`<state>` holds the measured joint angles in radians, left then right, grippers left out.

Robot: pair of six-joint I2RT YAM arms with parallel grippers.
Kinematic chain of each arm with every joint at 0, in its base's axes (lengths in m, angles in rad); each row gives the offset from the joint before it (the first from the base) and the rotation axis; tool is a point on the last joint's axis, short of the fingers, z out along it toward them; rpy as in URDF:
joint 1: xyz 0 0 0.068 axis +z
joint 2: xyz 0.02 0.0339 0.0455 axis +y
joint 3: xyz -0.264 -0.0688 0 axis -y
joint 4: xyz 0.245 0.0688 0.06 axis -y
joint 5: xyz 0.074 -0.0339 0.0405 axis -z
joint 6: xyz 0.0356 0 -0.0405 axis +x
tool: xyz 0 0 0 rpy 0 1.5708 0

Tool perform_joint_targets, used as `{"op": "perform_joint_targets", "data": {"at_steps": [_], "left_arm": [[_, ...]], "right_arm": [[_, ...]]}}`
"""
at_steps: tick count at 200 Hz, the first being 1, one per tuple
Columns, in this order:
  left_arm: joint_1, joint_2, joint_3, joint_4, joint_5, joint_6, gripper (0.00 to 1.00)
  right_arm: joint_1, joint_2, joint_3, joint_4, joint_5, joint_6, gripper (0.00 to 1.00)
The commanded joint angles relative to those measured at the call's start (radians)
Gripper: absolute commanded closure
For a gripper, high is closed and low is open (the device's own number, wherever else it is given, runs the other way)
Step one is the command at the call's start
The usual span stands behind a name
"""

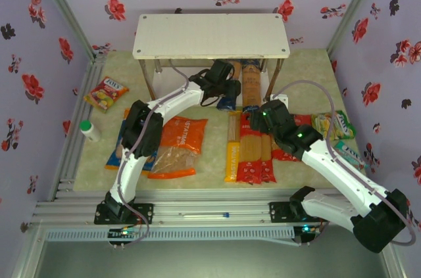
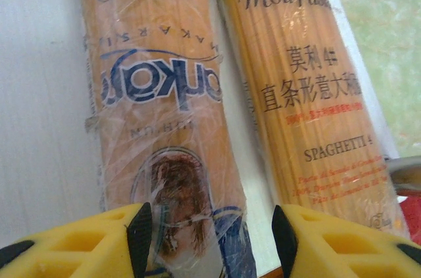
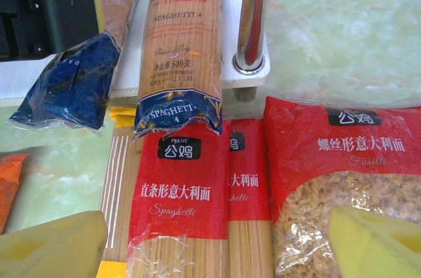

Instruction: Place and organize the pasta boxes and bags onto the shelf

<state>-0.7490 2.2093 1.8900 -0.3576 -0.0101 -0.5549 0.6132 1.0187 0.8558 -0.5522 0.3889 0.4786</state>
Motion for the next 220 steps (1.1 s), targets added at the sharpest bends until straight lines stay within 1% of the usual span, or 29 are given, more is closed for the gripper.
{"op": "perform_joint_targets", "data": {"at_steps": [1, 68, 87, 115, 147, 177, 184, 200, 220], "left_arm": [[-0.014, 0.009, 0.039, 0.112, 0.045, -0.035, 0.47], [-0.017, 0.029, 0.062, 0.140, 0.057, -0.046, 0.46], [-0.018, 0.029, 0.077, 0.123, 0.057, -0.033, 0.47], [-0.024, -0.045, 0.006, 0.111, -0.015, 0.026, 0.47], [-0.033, -0.191, -0.164, 0.097, -0.131, 0.109, 0.47], [-0.055, -0.388, -0.411, 0.116, -0.240, 0.160, 0.46], [-0.060, -0.439, -0.472, 0.122, -0.252, 0.163, 0.46], [-0.075, -0.558, -0.620, 0.147, -0.260, 0.162, 0.45], [-0.096, -0.684, -0.785, 0.172, -0.270, 0.138, 0.42]], "right_arm": [[-0.004, -0.020, -0.003, -0.006, 0.010, -0.008, 0.12], [-0.006, -0.022, -0.011, -0.003, 0.009, -0.002, 0.12], [-0.006, -0.021, -0.012, -0.007, 0.006, 0.000, 0.12], [-0.006, -0.021, -0.015, -0.021, 0.003, 0.003, 0.12], [-0.006, -0.017, -0.021, -0.049, -0.013, 0.023, 0.12], [-0.003, -0.028, -0.072, -0.082, -0.048, 0.060, 0.12], [0.004, -0.032, -0.094, -0.080, -0.092, 0.081, 0.12], [0.030, -0.031, -0.141, -0.071, -0.143, 0.135, 0.12], [0.104, -0.016, -0.193, -0.045, -0.148, 0.213, 0.12]]}}
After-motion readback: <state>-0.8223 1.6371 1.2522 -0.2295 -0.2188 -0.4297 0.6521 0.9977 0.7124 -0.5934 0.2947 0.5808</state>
